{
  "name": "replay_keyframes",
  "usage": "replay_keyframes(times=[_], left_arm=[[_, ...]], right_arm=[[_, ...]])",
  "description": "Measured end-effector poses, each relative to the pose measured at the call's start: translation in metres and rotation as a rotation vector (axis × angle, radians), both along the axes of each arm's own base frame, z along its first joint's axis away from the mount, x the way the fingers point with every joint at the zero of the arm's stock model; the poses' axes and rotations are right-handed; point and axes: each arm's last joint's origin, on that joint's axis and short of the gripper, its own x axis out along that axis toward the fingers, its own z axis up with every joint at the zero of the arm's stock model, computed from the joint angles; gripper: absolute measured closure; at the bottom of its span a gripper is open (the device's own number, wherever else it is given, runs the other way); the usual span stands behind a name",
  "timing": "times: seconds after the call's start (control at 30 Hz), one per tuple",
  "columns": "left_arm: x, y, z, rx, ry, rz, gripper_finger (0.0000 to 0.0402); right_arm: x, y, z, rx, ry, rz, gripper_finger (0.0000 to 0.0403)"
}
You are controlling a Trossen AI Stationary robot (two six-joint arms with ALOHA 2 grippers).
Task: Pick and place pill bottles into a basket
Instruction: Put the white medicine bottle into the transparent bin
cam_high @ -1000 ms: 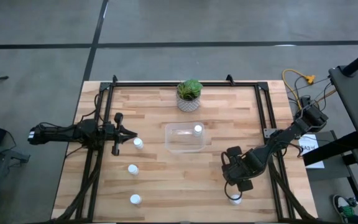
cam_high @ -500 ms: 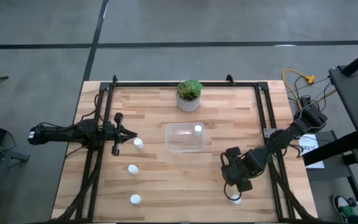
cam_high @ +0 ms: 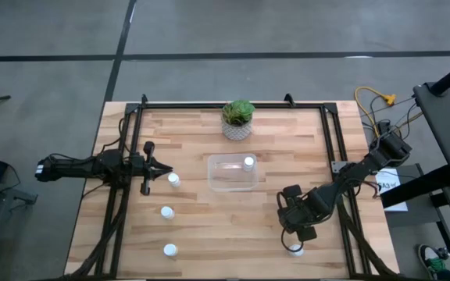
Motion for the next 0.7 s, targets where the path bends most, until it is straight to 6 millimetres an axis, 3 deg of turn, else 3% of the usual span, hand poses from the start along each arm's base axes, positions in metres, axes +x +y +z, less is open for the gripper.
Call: replay_keyframes(times=[0.2, 0.43, 0.7], left_arm=[[0.000, 0.000, 0.000, 0.000, 0.000, 0.000, 0.0389], [0.000, 0.000, 0.000, 0.000, 0.000, 0.000, 0.0389], [0.000, 0.000, 0.000, 0.000, 0.000, 0.000, 0.0389]], right_arm=[[0.000, 0.000, 0.000, -0.001, 0.000, 0.004, 0.0253], [0.001, -0.002, 0.000, -0.010, -0.005, 0.021, 0.0254], [0.015, -0.023, 0.002, -0.021, -0.011, 0.007, 0.0254]])
